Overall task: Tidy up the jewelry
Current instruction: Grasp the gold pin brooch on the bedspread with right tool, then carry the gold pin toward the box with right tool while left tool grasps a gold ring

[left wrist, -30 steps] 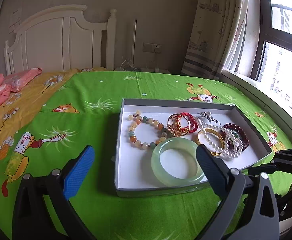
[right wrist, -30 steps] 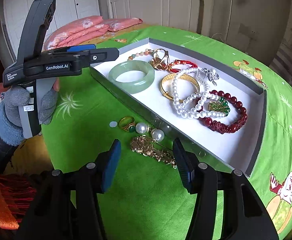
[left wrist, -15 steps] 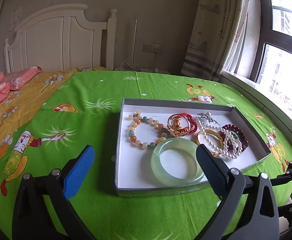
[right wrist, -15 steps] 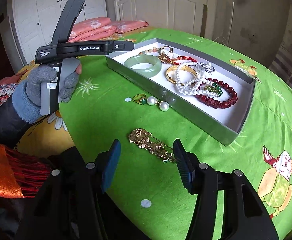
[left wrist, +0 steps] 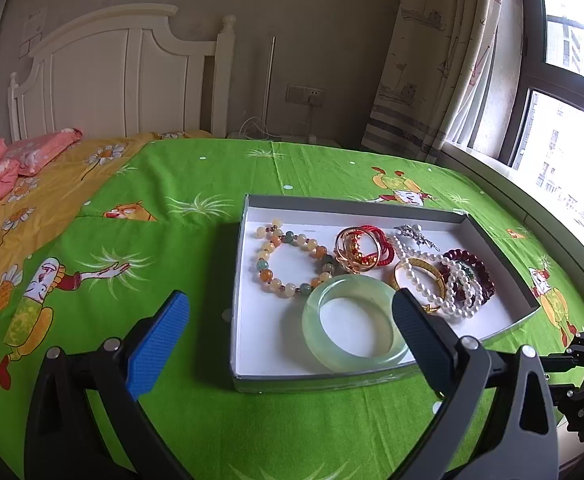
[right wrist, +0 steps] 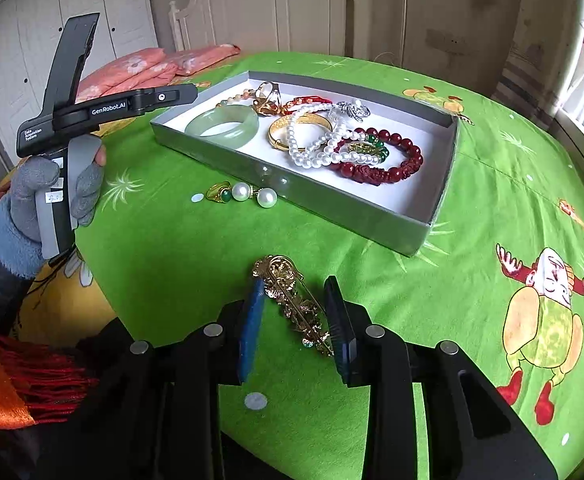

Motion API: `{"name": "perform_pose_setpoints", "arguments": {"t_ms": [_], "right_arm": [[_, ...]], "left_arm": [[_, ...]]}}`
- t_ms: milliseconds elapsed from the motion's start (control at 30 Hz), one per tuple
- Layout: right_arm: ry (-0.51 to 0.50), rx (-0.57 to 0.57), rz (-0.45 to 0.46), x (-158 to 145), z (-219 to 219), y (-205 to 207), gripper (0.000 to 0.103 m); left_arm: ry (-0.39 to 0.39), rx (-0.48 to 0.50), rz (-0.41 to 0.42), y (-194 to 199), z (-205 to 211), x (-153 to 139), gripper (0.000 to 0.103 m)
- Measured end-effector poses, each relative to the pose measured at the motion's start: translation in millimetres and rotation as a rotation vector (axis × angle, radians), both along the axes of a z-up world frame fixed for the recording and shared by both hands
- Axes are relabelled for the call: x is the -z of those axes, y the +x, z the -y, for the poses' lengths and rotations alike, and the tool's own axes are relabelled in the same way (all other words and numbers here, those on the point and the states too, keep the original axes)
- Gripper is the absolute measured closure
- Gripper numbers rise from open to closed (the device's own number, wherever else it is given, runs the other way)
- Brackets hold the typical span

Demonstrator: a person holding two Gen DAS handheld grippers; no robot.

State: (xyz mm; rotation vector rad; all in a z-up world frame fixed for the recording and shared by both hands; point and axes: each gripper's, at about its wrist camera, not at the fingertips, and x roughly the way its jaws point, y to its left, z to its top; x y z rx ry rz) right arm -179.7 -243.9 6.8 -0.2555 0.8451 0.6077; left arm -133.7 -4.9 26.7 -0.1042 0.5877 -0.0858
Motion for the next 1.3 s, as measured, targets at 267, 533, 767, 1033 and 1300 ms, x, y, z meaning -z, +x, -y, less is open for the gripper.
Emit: {"name": "perform_pose_setpoints", "arguments": {"t_ms": [267, 533, 767, 1033, 1300], "right_arm": [[-0.006, -0.092, 0.028, 3, 3, -1, 0.067], [0.055, 0.066, 0.088, 7, 23, -12, 0.086], [0.077, 0.081, 0.097, 8, 23, -13, 0.085], [0.106, 0.096, 0.122, 11, 25, -19, 0.085], [0.111, 0.112, 0.145, 12, 25, -26, 0.085]], "left_arm": [[0.032, 0.08, -0.009, -10, 14, -2, 0.003], [0.194, 0.301, -0.063, -56, 89, 18, 0.008], [0.191, 0.35, -0.139, -36, 110, 37, 0.043], [0.191, 0.364, -0.126, -32, 114, 37, 0.079], [0.194, 0.376, -0.099, -46, 113, 38, 0.08]]}}
